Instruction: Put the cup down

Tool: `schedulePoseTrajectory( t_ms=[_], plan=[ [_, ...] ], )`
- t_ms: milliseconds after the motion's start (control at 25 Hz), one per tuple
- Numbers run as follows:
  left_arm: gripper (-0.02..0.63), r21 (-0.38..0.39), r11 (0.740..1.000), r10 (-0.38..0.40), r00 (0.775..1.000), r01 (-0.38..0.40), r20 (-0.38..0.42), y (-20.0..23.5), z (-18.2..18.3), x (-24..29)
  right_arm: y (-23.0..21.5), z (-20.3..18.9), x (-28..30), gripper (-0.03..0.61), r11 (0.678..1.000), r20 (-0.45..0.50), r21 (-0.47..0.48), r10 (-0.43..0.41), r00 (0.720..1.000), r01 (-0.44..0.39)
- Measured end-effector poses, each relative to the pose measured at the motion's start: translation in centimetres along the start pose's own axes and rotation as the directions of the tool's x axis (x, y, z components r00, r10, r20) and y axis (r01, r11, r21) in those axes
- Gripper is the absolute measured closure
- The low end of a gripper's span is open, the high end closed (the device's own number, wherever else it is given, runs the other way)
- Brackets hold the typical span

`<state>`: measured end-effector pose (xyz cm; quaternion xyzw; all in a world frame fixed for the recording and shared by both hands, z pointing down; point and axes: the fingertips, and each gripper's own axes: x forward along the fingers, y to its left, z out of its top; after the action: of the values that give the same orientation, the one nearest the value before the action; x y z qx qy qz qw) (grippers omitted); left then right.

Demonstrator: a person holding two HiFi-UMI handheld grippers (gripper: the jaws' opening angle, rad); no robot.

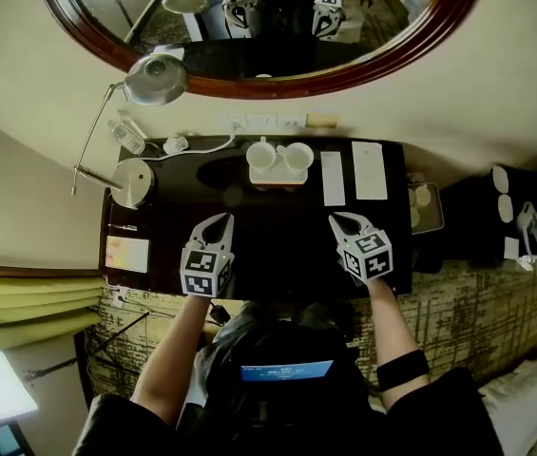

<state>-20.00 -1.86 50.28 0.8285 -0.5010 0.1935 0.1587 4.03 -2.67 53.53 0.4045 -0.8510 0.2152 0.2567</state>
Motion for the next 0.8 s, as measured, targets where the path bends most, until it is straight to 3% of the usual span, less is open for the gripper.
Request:
schedulePoseTrajectory(
  t_ms=[320, 800],
  plan=[
    [0.611, 0.010, 0.999, -0.034, 0.999, 0.034, 0.039, 0.1, 1.6, -0.4, 0.3, 0.5, -0.1, 0.574, 1.000, 0.004, -0.004, -0.023, 1.000, 0.023],
    [0.611, 0.022, 0.999, -0.050, 0.998, 0.049, 0.027, -0.5, 1.2, 0.5, 0.5, -0.3, 0.3, 0.574, 0.999, -0.034, -0.028, -0.017, 0.999, 0.016]
  ],
)
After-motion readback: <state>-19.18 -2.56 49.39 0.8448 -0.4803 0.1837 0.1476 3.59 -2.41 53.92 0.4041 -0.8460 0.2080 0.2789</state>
